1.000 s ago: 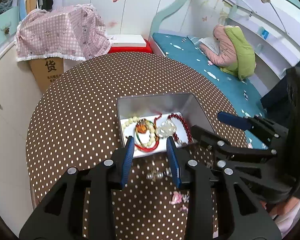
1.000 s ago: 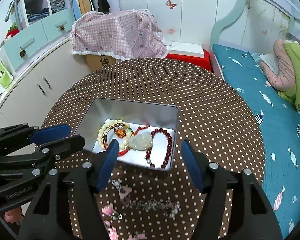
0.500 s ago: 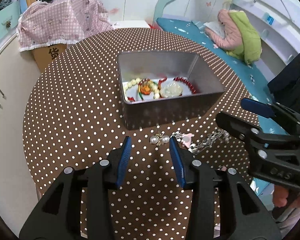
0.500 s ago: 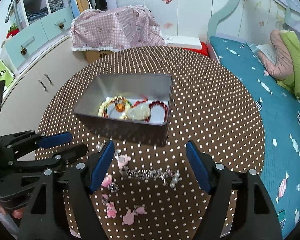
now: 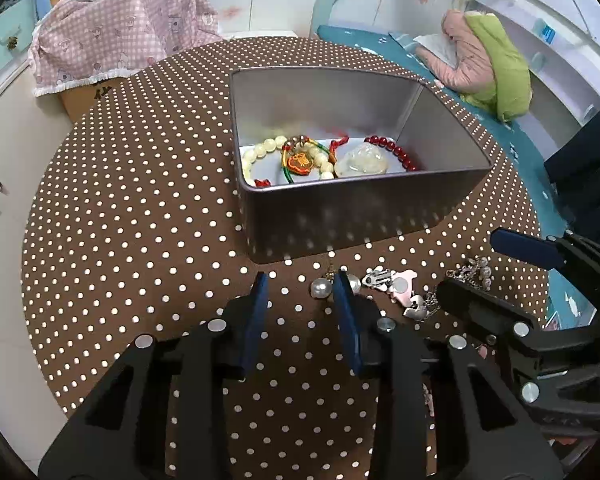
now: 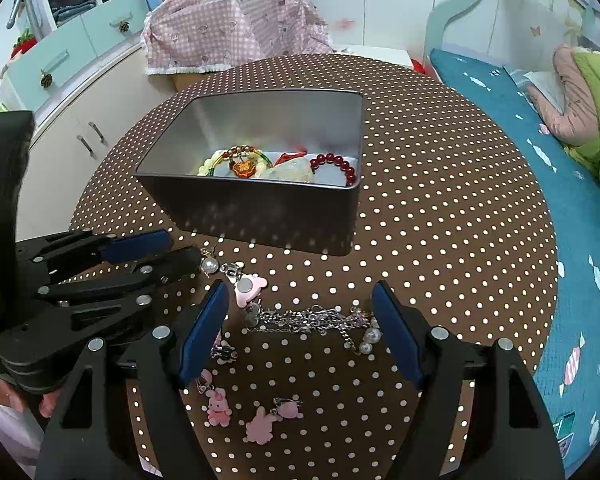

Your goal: Organize jewelry

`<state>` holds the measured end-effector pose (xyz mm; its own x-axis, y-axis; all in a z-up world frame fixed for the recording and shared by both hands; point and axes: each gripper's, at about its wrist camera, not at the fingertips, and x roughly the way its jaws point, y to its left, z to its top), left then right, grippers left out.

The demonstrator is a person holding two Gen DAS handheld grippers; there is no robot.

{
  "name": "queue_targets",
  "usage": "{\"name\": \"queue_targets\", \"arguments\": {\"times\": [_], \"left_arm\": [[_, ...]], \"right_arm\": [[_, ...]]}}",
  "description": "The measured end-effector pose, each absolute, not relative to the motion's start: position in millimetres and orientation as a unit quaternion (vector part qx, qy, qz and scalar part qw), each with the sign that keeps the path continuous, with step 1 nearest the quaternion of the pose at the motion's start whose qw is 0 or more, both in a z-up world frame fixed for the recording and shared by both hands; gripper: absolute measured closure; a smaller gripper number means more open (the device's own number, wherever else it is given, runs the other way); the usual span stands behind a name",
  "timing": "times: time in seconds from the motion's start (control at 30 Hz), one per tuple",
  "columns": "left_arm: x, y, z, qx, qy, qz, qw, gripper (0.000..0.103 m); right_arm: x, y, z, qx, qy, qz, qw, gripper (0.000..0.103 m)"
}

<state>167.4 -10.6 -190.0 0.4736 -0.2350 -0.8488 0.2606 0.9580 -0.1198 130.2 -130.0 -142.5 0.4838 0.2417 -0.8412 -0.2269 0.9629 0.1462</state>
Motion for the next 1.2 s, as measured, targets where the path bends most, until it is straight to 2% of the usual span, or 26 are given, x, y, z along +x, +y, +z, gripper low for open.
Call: {"name": "queue_targets", "arguments": {"times": [0.07,0.1,0.13,0.33,0.77,0.9,1.0,1.07,1.1,1.2], "left_arm": [[166.9,-11.7,-189.9,0.016,0.489,-0.146,0.860,0.084],[167.9,-11.3,-190.6,0.021,0.491,-0.143,0.859,0.095],[168.3,-11.2,-192.9,0.024,0.496,-0.139,0.857,0.098],[161.9,-1.6,-194.4,0.000,0.492,-0.148,0.858,0.102],[178.0,12.9,-190.1,-0.050,0.498,-0.163,0.850,0.100],[184.0,14.8,-190.2,-0.079,0.508,-0.171,0.841,0.089],[183.5,18.4,-188.2,-0.093,0.510,-0.177,0.837,0.086],[186.3,20.6,-184.7,-0.102,0.508,-0.187,0.835,0.079],[186.1,23.2,-183.6,-0.104,0.505,-0.191,0.835,0.073],[194.3,20.4,-188.0,-0.101,0.517,-0.186,0.829,0.072]], "right_arm": [[131.7,-126.9,-143.4,0.005,0.491,0.138,0.860,0.032],[132.3,-125.6,-143.9,0.005,0.493,0.139,0.859,0.032],[133.0,-123.9,-144.5,0.005,0.494,0.140,0.858,0.032],[132.2,-114.7,-145.3,-0.001,0.491,0.156,0.857,0.032],[132.0,-107.4,-144.5,-0.012,0.487,0.159,0.859,0.034],[132.0,-105.6,-144.7,-0.017,0.486,0.161,0.858,0.034],[133.3,-104.0,-145.5,-0.018,0.488,0.164,0.857,0.034],[134.4,-104.5,-147.0,-0.017,0.489,0.164,0.856,0.034],[135.8,-104.6,-147.4,-0.017,0.490,0.163,0.856,0.034],[137.7,-106.6,-148.5,-0.016,0.491,0.158,0.856,0.034]]}}
